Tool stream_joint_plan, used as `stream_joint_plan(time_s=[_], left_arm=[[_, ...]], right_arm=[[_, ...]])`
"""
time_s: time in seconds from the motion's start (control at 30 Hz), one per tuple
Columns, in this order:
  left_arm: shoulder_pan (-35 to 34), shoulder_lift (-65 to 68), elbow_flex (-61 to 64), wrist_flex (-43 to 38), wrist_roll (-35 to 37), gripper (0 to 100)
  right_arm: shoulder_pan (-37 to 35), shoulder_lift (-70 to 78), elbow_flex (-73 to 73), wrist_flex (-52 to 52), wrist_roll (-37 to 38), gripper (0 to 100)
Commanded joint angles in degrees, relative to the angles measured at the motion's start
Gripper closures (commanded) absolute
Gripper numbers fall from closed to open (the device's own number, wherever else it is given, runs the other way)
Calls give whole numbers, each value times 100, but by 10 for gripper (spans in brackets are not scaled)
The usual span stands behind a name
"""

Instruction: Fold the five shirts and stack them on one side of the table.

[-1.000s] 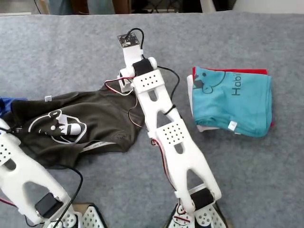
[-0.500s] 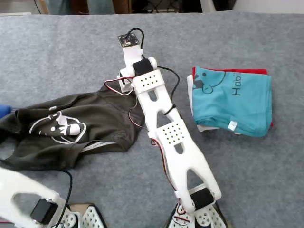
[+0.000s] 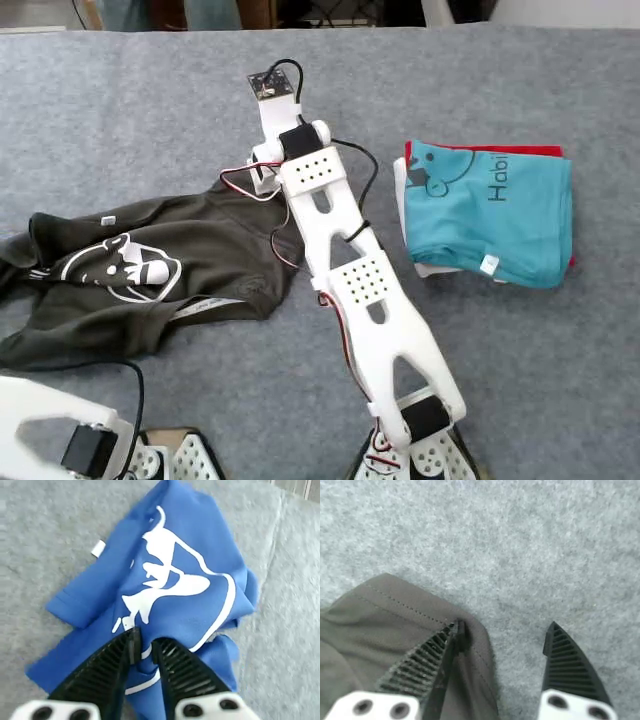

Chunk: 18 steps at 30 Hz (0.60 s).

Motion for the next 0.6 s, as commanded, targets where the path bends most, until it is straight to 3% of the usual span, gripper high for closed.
stream_joint_plan(time_s=[0.0, 0.23, 0.37, 0.57], left_arm=[[127, -923, -303, 185, 26, 967], [971, -1530, -154, 466, 26, 734], [1103, -1618, 233, 475, 0, 734], [664, -2022, 312, 475, -273, 733]], right_arm=[[-35, -57, -268, -105, -9, 737], [-44, -57, -268, -105, -9, 737], [-44, -57, -268, -105, -9, 737], [-44, -57, -268, -105, -9, 737]])
